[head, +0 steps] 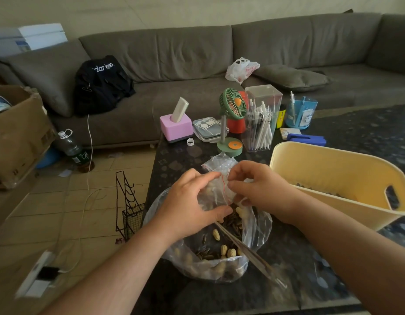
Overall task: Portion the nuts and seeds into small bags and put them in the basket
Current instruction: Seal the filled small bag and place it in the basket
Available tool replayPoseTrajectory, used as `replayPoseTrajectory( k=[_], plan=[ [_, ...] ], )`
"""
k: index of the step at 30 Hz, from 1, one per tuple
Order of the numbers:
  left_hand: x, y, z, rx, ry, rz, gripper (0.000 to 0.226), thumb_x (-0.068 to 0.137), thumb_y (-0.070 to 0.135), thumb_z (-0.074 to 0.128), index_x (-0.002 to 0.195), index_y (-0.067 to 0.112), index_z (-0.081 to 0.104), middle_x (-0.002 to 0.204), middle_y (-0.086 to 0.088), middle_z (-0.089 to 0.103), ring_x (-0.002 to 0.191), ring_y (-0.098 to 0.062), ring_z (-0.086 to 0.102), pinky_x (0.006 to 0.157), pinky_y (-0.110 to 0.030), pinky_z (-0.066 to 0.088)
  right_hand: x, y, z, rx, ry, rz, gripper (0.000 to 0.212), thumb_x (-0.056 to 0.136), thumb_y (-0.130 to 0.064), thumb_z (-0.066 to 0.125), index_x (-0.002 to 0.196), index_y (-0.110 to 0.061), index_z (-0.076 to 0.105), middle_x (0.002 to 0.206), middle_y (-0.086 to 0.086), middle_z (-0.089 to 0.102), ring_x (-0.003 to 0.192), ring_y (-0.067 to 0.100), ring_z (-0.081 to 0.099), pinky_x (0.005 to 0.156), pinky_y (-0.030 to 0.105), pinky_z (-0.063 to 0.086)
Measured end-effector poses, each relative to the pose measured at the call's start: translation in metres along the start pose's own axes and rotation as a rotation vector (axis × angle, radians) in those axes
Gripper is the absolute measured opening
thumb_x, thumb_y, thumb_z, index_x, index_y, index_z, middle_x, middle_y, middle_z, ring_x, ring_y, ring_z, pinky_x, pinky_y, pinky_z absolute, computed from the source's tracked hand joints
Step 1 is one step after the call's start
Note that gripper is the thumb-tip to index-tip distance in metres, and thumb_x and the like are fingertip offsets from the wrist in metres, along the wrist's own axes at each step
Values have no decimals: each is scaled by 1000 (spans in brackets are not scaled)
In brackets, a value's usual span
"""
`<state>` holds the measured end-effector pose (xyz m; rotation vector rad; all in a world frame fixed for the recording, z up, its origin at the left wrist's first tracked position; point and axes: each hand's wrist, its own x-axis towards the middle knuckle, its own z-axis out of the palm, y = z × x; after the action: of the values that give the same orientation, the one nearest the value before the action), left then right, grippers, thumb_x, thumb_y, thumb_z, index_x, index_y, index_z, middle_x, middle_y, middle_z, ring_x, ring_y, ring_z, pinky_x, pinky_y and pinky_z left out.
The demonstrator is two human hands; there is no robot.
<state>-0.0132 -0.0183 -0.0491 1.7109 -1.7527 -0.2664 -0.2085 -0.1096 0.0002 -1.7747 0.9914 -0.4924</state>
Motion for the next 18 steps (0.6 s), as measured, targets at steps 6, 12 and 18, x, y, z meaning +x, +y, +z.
replayPoseTrajectory(
  k=[6,12,18],
  plan=[
    [0,-1,2,16,19,-13,82,76,65,84,150,44,54,109,23,46,99,0,56,80,-17,47,-3,1,6,240,-253,117,14,98,-27,71,104,-16,76,91,1,74,84,15,71,79,34,57],
    [2,-3,2,10,78,-41,85,72,71,81,148,39,58,104,20,46,95,1,55,77,-18,47,2,5,12,219,-126,74,20,93,-28,79,76,-21,71,80,6,70,74,16,66,69,28,57],
    [5,-10,-5,-10,140,-163,71,79,53,83,145,38,60,102,16,48,92,1,53,73,-9,38,3,17,4,-361,-168,-119,16,106,-35,58,97,-25,67,92,-7,70,83,11,71,79,33,62]
  ],
)
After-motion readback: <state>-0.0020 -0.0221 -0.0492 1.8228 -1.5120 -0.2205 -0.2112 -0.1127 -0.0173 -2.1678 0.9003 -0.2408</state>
